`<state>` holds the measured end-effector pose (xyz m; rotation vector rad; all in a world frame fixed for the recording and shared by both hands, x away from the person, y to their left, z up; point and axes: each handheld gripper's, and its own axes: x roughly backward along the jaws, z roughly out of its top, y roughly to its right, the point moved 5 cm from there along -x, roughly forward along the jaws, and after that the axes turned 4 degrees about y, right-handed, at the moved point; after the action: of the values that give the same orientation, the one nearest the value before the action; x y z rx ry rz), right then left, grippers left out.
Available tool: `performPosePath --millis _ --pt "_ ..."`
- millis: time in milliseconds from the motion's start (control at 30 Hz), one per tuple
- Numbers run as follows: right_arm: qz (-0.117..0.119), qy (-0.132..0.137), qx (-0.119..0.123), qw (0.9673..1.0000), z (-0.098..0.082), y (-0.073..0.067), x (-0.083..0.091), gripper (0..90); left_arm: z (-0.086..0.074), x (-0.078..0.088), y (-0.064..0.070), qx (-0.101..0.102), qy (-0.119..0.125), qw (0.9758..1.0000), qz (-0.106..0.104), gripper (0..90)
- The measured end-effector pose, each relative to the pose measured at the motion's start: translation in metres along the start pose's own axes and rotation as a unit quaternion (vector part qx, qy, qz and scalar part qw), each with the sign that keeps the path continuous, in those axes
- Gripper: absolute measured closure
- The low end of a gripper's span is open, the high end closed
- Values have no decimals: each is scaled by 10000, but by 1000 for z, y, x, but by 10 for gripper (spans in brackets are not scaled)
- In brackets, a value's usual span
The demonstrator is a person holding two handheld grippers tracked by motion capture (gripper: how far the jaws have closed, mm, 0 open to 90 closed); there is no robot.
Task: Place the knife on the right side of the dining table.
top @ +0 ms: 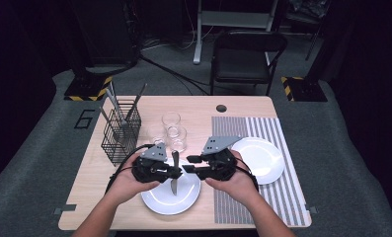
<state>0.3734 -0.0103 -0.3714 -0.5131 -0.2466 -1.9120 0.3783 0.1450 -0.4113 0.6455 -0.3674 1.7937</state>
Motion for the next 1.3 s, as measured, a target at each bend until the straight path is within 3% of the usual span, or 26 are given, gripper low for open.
performPosePath --millis 167,967,1300 --pt "64 34 110 9999 9 -3 -3 654 -1 -1 0 -5 12 10000 -11 822" --pt "179 85 116 9997 24 -5 -9 676 -1 -3 2 -52 -39 10000 -63 822" --pt "175 62 234 9996 31 -7 -9 701 -1 -4 3 -76 -80 9999 -65 822"
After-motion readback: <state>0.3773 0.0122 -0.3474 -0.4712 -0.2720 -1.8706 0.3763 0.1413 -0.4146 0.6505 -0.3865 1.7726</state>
